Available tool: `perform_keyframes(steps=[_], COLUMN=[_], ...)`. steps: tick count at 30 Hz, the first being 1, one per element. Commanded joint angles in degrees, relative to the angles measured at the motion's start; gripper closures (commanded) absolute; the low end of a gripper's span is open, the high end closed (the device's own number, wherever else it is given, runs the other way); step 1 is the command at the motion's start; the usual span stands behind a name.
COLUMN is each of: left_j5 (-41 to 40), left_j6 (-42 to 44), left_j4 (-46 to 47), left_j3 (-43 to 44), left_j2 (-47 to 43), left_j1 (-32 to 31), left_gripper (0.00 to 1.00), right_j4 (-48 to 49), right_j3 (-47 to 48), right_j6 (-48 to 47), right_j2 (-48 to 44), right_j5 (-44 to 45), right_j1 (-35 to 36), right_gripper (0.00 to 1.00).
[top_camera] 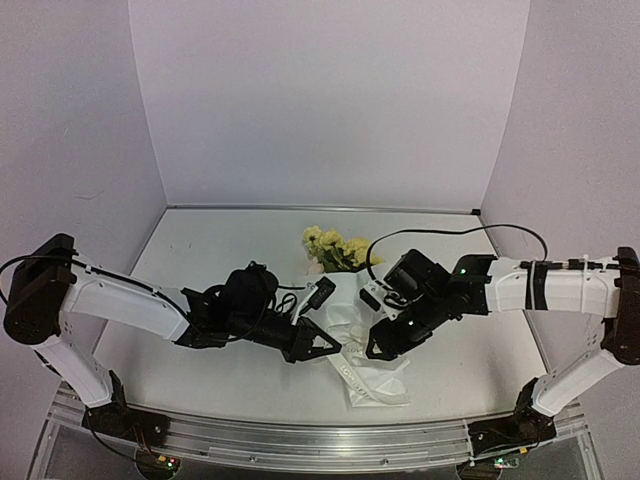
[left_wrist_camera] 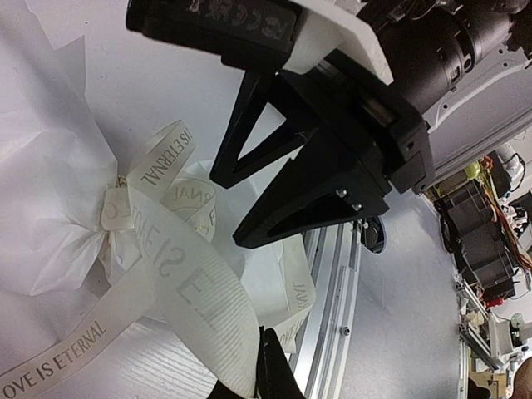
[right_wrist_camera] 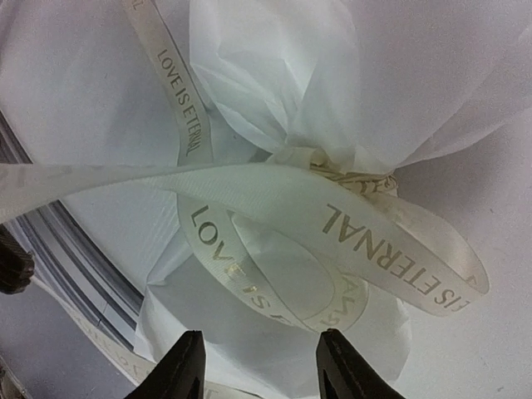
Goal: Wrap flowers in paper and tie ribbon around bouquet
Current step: Cross the half-tied ribbon over the folded bouquet.
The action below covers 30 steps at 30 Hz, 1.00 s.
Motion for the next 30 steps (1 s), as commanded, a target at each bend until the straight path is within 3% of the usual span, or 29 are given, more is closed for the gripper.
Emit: perform_keyframes(steps=[1,25,30], left_j5=[1.6,3.7,3.9], left_j6=[-0.9,-2.5,-2.8], left_j4=[1.9,2.9,3.0], left_j3=[1.1,2.0,2.0], left_j2=[0.0,1.9,2.0], left_j1=[0.7,1.8,1.9], left_gripper=[1.0,1.0,1.0], right_j4=[4.9,3.7,4.2], right_j3=[-1.2,0.6,1.0], right_j6=[-7.2,-13.0,-11.8], right_j2=[1.9,6.6,8.2], right_j5=[0.9,4.0,4.5], right_j1=[0.1,2.3,2.5], right_gripper=[0.52,0.48,0.59])
